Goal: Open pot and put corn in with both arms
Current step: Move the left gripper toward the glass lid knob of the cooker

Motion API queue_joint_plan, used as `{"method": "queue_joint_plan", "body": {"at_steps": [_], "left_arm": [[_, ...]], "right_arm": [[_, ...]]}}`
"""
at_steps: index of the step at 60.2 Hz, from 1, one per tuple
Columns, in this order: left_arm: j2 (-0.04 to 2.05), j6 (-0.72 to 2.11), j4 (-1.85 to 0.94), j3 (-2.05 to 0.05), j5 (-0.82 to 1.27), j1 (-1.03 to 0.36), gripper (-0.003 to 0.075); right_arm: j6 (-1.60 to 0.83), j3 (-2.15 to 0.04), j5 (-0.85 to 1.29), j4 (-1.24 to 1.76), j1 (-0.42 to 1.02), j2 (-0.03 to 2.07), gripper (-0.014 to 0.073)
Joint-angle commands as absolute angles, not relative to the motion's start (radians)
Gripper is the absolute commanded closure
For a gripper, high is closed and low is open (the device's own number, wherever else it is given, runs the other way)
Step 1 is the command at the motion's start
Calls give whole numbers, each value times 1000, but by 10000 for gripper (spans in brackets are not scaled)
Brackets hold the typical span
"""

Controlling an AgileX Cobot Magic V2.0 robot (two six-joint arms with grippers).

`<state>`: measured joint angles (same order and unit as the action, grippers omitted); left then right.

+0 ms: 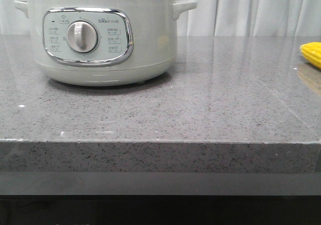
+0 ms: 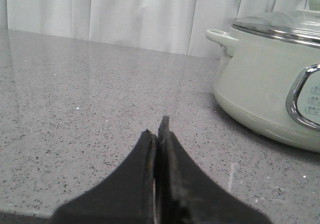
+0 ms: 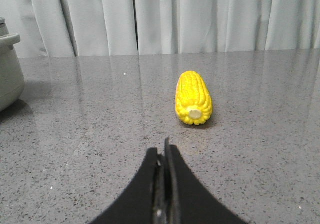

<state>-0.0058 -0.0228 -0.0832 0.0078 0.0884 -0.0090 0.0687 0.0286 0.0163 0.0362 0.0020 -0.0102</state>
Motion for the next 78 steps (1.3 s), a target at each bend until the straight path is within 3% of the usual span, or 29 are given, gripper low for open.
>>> {"method": "queue_joint_plan", "body": {"at_steps": [1,54,66,78], "left_arm": [[-20,-25,-91,19,0,-15,741],[-20,-25,-91,4,-45,-15,741],[-16,-29,-118,-149,0,-15,741],[71,-27,-102,-417,175,-15,741]], "right_arm": [[66,17,-68,33,-4,-31,661],[66,5,-102,33,-4,-31,661],[66,-137,-15,33,-4,-29,661],[63,-386,181,33,-4,42,661]]}}
